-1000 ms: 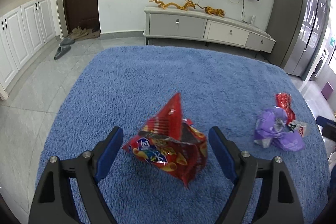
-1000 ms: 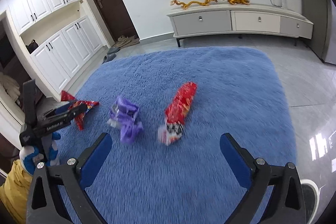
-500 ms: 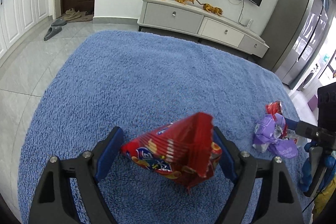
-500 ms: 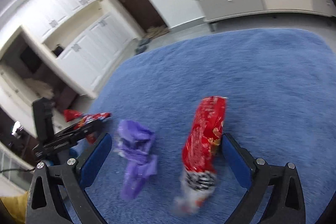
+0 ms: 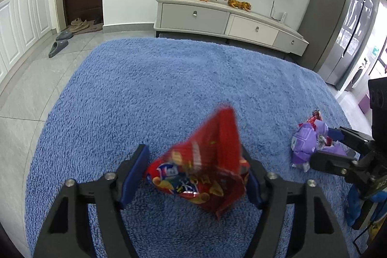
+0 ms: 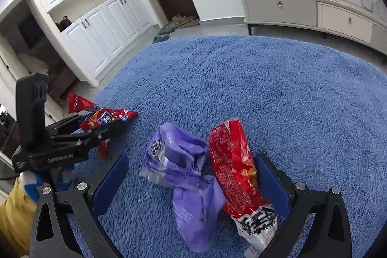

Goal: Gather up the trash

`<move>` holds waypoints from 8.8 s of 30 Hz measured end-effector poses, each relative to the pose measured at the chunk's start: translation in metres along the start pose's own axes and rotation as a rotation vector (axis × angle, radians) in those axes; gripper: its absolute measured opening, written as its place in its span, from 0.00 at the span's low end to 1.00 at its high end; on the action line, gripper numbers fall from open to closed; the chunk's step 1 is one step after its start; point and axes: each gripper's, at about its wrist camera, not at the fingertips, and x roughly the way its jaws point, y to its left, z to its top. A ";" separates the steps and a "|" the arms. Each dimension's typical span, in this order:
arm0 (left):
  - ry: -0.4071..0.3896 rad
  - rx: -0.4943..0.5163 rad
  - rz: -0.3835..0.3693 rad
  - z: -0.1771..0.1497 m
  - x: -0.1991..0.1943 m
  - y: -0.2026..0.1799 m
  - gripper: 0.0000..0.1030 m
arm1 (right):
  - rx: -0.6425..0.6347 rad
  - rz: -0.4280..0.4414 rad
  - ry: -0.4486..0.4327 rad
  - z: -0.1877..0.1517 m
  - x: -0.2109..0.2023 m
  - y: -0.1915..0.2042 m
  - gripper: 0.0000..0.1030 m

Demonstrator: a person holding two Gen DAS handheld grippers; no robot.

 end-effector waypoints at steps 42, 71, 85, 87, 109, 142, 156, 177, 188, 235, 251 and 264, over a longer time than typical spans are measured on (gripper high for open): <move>0.065 0.487 -0.416 -0.068 -0.099 -0.377 0.25 | 0.525 -0.433 -0.240 -0.239 -0.314 -0.157 0.32; 0.359 0.544 -0.523 -0.118 0.014 -0.532 0.65 | 0.773 -0.542 -0.075 -0.312 -0.305 -0.262 0.65; 0.317 0.514 -0.538 -0.108 -0.007 -0.521 0.67 | 0.779 -0.628 -0.147 -0.314 -0.343 -0.236 0.66; 0.258 0.508 -0.510 -0.102 -0.023 -0.511 0.67 | 0.759 -0.628 -0.167 -0.309 -0.346 -0.225 0.67; -0.238 0.326 -0.091 -0.078 -0.173 -0.283 0.67 | 0.350 -0.681 -0.363 -0.207 -0.312 -0.035 0.99; -0.339 0.230 0.086 -0.109 -0.184 -0.234 1.00 | 0.276 -0.894 -0.507 -0.223 -0.288 0.010 1.00; -0.326 0.212 0.146 -0.109 -0.167 -0.226 1.00 | 0.272 -0.914 -0.475 -0.223 -0.277 0.003 1.00; -0.323 0.208 0.153 -0.111 -0.161 -0.222 1.00 | 0.278 -0.903 -0.467 -0.222 -0.276 -0.001 1.00; -0.326 0.209 0.147 -0.115 -0.164 -0.221 1.00 | 0.282 -0.905 -0.477 -0.225 -0.278 -0.001 1.00; -0.324 0.203 0.139 -0.121 -0.165 -0.223 1.00 | 0.295 -0.913 -0.494 -0.228 -0.279 -0.001 1.00; -0.315 0.200 0.136 -0.120 -0.161 -0.222 1.00 | 0.296 -0.909 -0.491 -0.230 -0.278 -0.003 1.00; -0.309 0.210 0.123 -0.123 -0.158 -0.222 1.00 | 0.304 -0.906 -0.487 -0.232 -0.277 -0.003 1.00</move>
